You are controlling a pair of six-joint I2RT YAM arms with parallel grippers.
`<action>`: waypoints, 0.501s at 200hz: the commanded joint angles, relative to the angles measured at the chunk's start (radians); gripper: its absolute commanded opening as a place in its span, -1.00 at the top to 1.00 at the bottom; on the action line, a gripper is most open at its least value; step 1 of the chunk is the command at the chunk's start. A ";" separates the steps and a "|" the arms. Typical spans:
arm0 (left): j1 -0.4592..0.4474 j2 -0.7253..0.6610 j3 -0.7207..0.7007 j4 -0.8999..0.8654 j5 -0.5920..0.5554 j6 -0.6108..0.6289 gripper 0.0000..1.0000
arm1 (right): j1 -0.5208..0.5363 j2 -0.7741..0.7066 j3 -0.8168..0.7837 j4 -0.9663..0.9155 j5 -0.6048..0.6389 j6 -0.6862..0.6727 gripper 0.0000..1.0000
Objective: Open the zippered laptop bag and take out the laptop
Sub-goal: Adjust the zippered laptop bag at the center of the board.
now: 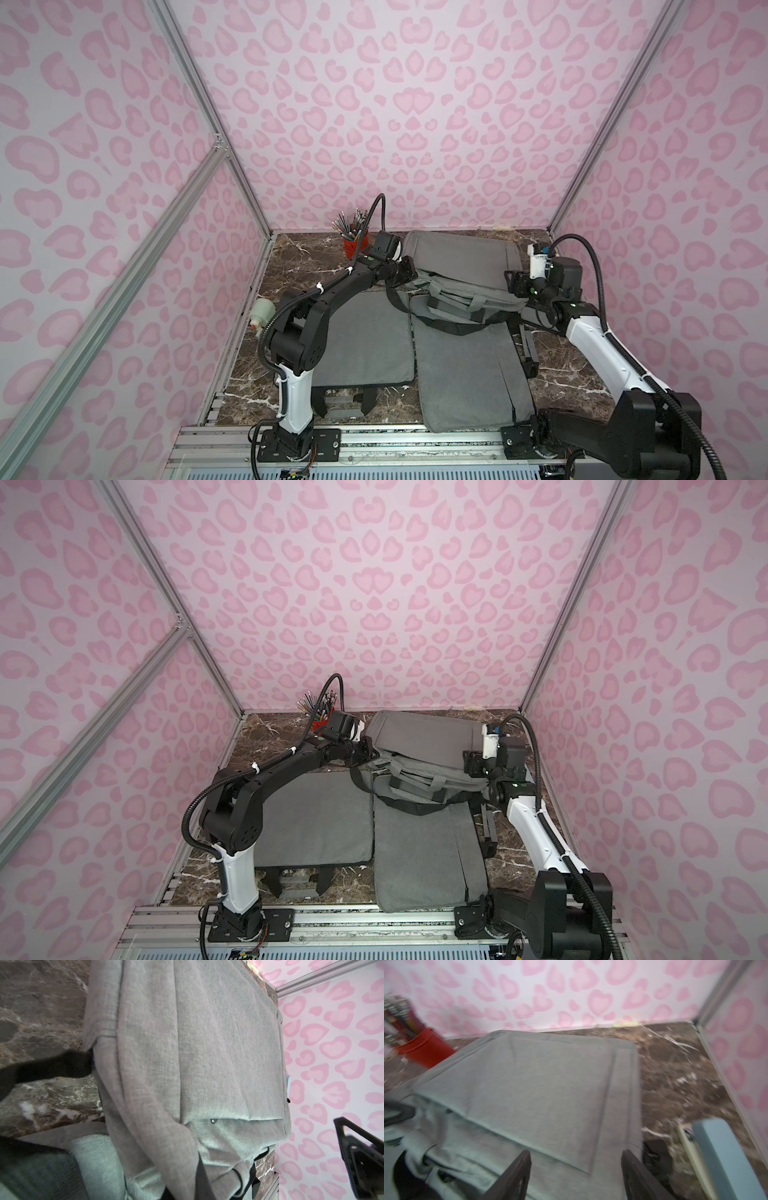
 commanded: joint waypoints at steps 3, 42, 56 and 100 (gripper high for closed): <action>0.005 0.011 0.030 0.011 0.039 0.057 0.96 | -0.051 0.061 0.026 -0.061 -0.014 0.111 -0.40; 0.005 0.027 0.052 0.004 0.061 0.068 0.96 | -0.064 0.215 0.063 -0.021 -0.125 0.182 -0.41; 0.005 0.034 0.057 -0.002 0.068 0.072 0.96 | -0.059 0.265 0.070 -0.024 -0.134 0.187 -0.39; 0.005 0.042 0.066 -0.020 0.086 0.101 0.96 | -0.020 0.319 0.064 -0.083 -0.001 0.130 -0.14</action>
